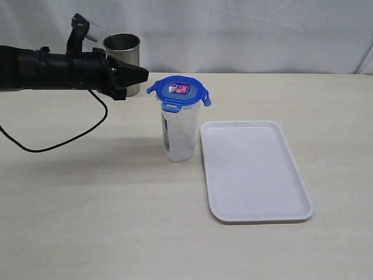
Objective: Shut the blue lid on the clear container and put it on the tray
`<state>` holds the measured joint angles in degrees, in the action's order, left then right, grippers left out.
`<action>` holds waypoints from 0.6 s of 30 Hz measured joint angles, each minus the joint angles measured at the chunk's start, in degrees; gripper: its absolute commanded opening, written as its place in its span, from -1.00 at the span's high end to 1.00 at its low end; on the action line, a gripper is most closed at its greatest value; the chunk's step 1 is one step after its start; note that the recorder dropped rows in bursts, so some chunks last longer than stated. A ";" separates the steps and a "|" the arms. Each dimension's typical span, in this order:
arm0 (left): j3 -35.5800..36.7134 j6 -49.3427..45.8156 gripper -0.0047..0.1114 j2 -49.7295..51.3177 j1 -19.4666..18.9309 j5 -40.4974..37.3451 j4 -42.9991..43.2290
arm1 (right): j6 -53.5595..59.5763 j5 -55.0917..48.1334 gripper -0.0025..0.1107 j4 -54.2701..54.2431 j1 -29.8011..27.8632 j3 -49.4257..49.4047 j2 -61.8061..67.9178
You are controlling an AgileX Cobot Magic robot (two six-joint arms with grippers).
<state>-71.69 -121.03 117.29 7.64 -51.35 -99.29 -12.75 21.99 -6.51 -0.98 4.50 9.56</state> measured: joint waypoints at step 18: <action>-5.81 0.00 0.92 1.45 0.89 4.88 7.26 | -66.49 13.37 0.88 86.17 0.00 28.84 63.78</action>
<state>-77.50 -121.03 118.74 8.54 -46.47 -92.02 -79.23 35.36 79.66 -0.98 33.33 73.34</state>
